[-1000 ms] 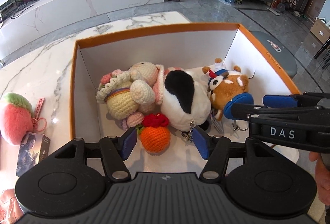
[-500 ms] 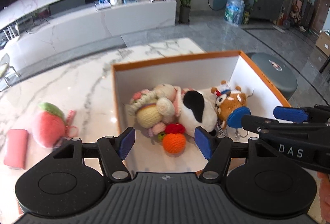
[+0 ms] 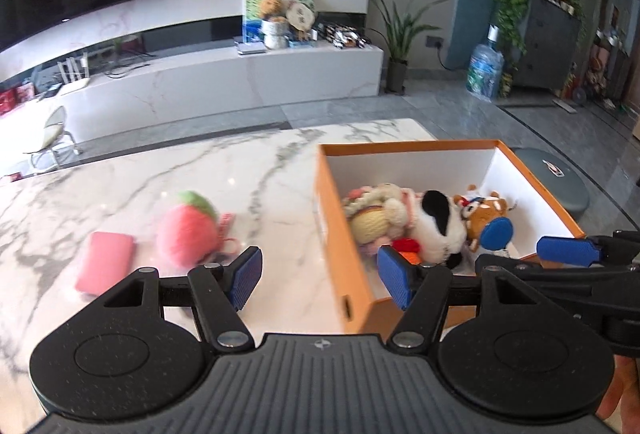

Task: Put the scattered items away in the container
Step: 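Withdraw both open grippers from the box toward the remaining items, then grasp the pink backpack with the left gripper while the right grasps the pink fluffy ball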

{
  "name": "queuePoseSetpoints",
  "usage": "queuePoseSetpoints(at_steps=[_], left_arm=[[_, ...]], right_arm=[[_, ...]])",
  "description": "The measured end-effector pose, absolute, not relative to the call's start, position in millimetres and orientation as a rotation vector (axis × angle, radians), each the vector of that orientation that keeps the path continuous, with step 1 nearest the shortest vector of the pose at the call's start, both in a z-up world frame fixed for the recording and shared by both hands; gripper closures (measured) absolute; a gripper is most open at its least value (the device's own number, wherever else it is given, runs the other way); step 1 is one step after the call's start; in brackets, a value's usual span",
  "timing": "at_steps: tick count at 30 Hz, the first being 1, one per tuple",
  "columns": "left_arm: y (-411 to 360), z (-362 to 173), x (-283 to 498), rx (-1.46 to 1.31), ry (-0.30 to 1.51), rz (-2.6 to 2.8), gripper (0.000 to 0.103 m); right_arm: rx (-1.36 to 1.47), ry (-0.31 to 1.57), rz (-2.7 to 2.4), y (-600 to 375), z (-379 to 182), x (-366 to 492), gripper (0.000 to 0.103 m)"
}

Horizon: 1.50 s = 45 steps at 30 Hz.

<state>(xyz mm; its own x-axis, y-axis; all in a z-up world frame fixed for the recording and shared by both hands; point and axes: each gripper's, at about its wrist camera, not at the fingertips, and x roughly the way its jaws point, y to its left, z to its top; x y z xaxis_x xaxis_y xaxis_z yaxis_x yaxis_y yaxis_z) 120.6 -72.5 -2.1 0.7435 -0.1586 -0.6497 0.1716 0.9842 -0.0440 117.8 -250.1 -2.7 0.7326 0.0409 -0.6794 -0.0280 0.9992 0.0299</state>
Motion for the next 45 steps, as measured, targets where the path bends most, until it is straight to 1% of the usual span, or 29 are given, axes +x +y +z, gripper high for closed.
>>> queuePoseSetpoints(at_steps=[12,19,24,26,29,31,32,34,36,43,45], left_arm=[[2.4,-6.9,77.6,-0.053,0.703,-0.042,0.028],[28.4,-22.6,54.3,-0.045,0.709,-0.019,0.028],[44.9,-40.1,45.0,-0.047,0.718,0.001,0.028],[49.5,-48.2,42.2,-0.047,0.721,-0.006,0.027],[57.2,-62.2,42.3,-0.073,0.745,-0.005,0.022],[61.2,-71.3,44.2,-0.081,0.766,0.005,0.016],[62.9,-75.6,45.4,-0.084,0.774,0.008,0.016],[66.4,-82.3,49.3,-0.094,0.789,0.011,0.016],[69.9,-88.6,54.1,-0.107,0.802,0.015,0.016],[81.8,-104.5,79.0,-0.195,0.848,0.014,0.015],[81.0,-110.0,88.2,-0.191,0.866,0.017,0.012]], right_arm=[[-0.066,0.742,0.178,-163.0,-8.7,80.5,0.038],[-0.106,0.752,0.218,-127.0,-22.4,65.2,0.038],[-0.109,0.774,0.240,-108.2,-41.9,60.3,0.038],[-0.115,0.787,0.253,-101.3,-50.5,59.0,0.038],[-0.128,0.794,0.273,-91.5,-62.1,57.4,0.038],[-0.133,0.803,0.281,-85.4,-70.4,58.0,0.038],[-0.133,0.809,0.287,-83.1,-74.6,58.5,0.038],[-0.142,0.825,0.298,-78.4,-82.8,60.2,0.039],[-0.164,0.839,0.309,-72.5,-91.4,63.5,0.048],[-0.190,0.865,0.346,-58.5,-109.8,85.2,0.048],[-0.191,0.878,0.359,-55.9,-115.0,91.9,0.053]])
